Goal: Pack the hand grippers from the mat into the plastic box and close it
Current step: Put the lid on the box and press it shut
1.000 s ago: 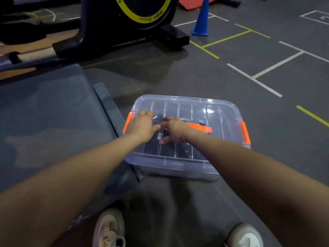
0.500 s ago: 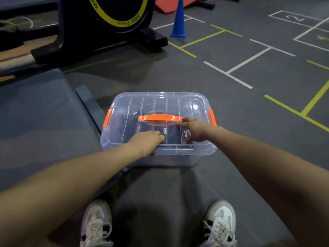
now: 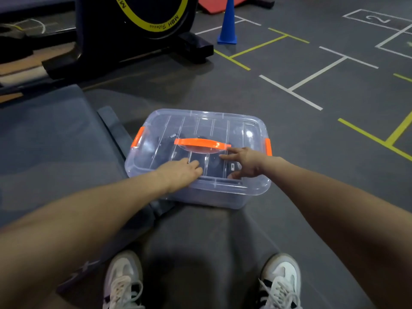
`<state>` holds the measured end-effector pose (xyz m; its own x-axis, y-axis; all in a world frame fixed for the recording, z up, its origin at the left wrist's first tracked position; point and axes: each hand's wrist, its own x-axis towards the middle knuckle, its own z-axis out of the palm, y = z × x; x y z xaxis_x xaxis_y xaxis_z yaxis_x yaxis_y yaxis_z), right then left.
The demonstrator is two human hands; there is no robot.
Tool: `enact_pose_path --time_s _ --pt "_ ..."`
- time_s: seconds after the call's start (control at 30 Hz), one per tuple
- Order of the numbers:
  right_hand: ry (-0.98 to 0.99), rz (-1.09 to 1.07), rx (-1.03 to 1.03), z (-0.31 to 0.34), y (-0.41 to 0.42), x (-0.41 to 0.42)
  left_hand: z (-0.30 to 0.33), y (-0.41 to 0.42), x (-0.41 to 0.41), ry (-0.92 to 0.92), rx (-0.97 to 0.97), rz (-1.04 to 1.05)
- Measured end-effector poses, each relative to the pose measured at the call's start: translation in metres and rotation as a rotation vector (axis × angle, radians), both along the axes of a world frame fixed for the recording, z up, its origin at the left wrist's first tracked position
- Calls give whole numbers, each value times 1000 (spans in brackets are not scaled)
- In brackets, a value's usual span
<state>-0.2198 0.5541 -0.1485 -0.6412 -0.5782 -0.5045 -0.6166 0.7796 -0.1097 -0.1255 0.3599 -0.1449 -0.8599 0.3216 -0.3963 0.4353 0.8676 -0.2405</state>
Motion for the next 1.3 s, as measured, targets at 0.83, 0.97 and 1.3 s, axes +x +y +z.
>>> enact_pose_path --time_s 0.83,0.97,1.3 --pt "7 -63 -163 -17 -111 -31 -1 -64 -48 46 187 255" --pt "94 -151 -249 -19 -77 -37 -6 -19 -35 -33 433 355" --pt "93 -55 -175 -14 -53 -30 -14 43 -35 95 378 521"
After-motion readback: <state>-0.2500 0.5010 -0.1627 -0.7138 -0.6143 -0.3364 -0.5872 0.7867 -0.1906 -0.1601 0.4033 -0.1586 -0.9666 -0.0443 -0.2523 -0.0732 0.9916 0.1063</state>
